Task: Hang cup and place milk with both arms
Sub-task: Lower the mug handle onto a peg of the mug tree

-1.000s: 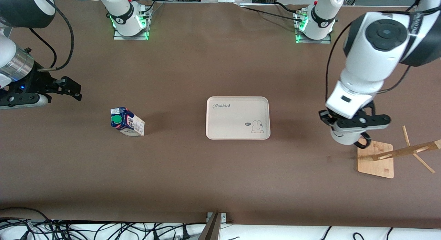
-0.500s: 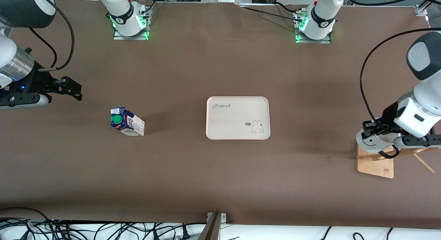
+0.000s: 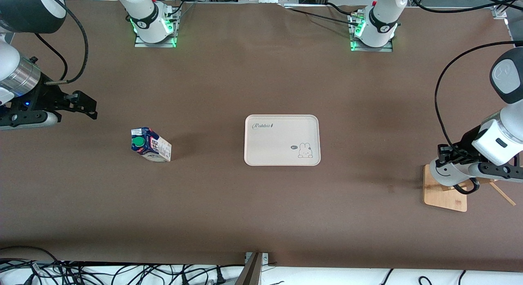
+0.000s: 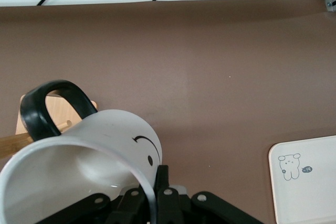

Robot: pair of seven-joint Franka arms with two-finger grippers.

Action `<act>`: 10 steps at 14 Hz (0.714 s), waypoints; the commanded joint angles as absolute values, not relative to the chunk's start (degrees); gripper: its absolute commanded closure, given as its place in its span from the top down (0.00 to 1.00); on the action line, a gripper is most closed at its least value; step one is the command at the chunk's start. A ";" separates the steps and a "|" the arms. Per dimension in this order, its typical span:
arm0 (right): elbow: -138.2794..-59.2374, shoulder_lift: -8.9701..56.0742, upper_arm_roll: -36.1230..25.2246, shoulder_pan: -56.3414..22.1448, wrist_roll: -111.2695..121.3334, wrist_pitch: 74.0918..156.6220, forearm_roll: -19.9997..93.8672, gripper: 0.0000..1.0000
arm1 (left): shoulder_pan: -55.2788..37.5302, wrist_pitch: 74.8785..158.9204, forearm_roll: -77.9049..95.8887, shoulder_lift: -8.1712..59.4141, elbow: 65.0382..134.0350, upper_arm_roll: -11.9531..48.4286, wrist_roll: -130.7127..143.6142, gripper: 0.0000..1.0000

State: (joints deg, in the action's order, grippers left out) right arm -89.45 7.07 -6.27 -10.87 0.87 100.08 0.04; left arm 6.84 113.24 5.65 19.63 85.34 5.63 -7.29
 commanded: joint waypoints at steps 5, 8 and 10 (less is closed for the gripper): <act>-88.07 7.56 -6.24 -10.90 1.67 98.88 -0.18 1.00 | 8.44 111.80 9.84 18.63 83.76 3.26 -9.32 0.00; -88.07 7.56 -6.24 -10.99 1.58 98.88 -0.26 1.00 | 8.53 111.45 13.96 18.54 83.93 0.28 -13.87 0.00; -88.07 7.56 -6.24 -11.07 1.58 98.88 -0.35 1.00 | 8.53 109.87 14.24 18.28 83.94 -0.26 -15.03 0.00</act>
State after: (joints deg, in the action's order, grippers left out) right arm -89.45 7.07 -6.26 -10.89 0.87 100.07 0.04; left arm 8.49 112.04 12.52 19.14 84.37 0.48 -12.52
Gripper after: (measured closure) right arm 0.000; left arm 0.952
